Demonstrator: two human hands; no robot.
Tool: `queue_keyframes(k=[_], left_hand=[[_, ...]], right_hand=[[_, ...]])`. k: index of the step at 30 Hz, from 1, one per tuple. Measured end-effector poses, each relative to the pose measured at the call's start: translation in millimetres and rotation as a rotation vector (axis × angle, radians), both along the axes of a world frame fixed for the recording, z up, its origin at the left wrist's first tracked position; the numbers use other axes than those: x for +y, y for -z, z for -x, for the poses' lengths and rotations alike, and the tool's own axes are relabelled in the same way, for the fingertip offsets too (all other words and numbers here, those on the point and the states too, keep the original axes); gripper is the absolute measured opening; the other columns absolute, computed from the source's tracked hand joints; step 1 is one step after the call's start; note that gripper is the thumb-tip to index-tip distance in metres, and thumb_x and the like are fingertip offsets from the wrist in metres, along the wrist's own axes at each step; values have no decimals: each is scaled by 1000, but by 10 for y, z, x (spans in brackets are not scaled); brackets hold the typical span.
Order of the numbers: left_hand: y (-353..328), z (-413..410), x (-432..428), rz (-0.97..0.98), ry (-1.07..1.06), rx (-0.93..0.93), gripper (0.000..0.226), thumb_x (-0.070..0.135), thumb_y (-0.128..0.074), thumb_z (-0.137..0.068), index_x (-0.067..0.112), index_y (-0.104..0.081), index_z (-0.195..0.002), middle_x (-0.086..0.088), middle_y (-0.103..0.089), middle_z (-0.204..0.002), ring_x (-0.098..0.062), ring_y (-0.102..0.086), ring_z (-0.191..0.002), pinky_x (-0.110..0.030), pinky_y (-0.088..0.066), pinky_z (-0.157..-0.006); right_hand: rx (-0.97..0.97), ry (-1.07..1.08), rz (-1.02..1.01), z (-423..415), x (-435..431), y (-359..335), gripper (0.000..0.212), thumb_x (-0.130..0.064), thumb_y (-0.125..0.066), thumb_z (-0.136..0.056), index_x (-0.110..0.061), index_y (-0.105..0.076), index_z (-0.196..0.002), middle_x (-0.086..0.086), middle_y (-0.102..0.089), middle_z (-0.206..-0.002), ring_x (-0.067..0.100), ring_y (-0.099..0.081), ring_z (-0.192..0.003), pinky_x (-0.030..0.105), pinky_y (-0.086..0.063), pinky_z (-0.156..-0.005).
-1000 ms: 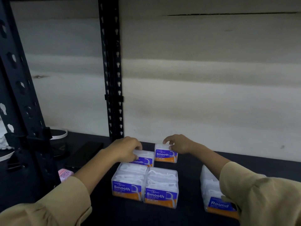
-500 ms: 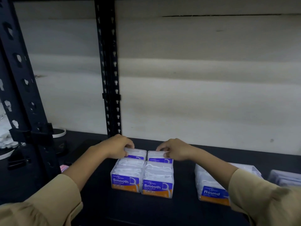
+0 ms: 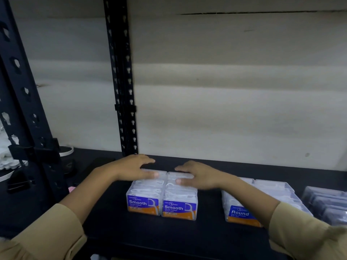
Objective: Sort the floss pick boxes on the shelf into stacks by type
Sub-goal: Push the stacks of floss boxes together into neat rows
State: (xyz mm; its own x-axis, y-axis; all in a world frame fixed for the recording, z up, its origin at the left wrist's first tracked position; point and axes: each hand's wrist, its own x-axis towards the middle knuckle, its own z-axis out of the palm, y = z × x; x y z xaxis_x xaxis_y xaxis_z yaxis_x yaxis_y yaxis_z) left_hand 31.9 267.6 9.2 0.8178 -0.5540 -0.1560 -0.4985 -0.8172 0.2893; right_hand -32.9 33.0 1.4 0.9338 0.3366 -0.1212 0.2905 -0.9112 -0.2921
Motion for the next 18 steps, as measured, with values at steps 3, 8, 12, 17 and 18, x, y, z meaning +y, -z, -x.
queue_keyframes(k=[3, 8, 12, 17, 18], left_hand=[[40, 166, 60, -153, 22, 57, 138, 94, -48, -36, 35, 1, -149, 10, 2, -160, -16, 2, -148, -45, -5, -121], [278, 320, 97, -288, 50, -36, 132, 59, -76, -61, 33, 23, -145, 8, 27, -155, -16, 29, -141, -41, 15, -114], [402, 323, 97, -192, 59, -68, 127, 54, -74, -67, 26, 21, -147, 6, 28, -155, -7, 31, -135, -36, 10, -117], [439, 337, 81, -64, 58, -12, 126, 46, -77, -68, 23, 17, -148, 9, 23, -157, 0, 26, -132, -32, 0, -121], [440, 340, 76, -57, 57, -13, 126, 45, -78, -68, 23, 17, -148, 9, 22, -157, 0, 26, -132, -32, 0, -121]], right_hand=[[-85, -4, 127, 251, 142, 137, 89, -73, -44, -78, -30, -10, -148, 6, -16, -157, 26, -16, -144, 50, -13, -116], [-102, 63, 309, 412, 289, 326, 111, -69, -58, -72, -28, 12, -147, 12, 16, -157, 32, 14, -145, 52, 6, -117], [-107, 124, 345, 390, 340, 369, 108, -60, -61, -77, -23, 10, -148, 16, 15, -157, 35, 12, -145, 52, 2, -117], [-109, 113, 368, 393, 324, 360, 107, -61, -60, -77, -22, 9, -149, 16, 13, -157, 35, 10, -145, 52, 1, -117], [-110, 113, 368, 395, 318, 357, 107, -61, -60, -77, -22, 9, -149, 16, 13, -157, 34, 10, -145, 52, 0, -117]])
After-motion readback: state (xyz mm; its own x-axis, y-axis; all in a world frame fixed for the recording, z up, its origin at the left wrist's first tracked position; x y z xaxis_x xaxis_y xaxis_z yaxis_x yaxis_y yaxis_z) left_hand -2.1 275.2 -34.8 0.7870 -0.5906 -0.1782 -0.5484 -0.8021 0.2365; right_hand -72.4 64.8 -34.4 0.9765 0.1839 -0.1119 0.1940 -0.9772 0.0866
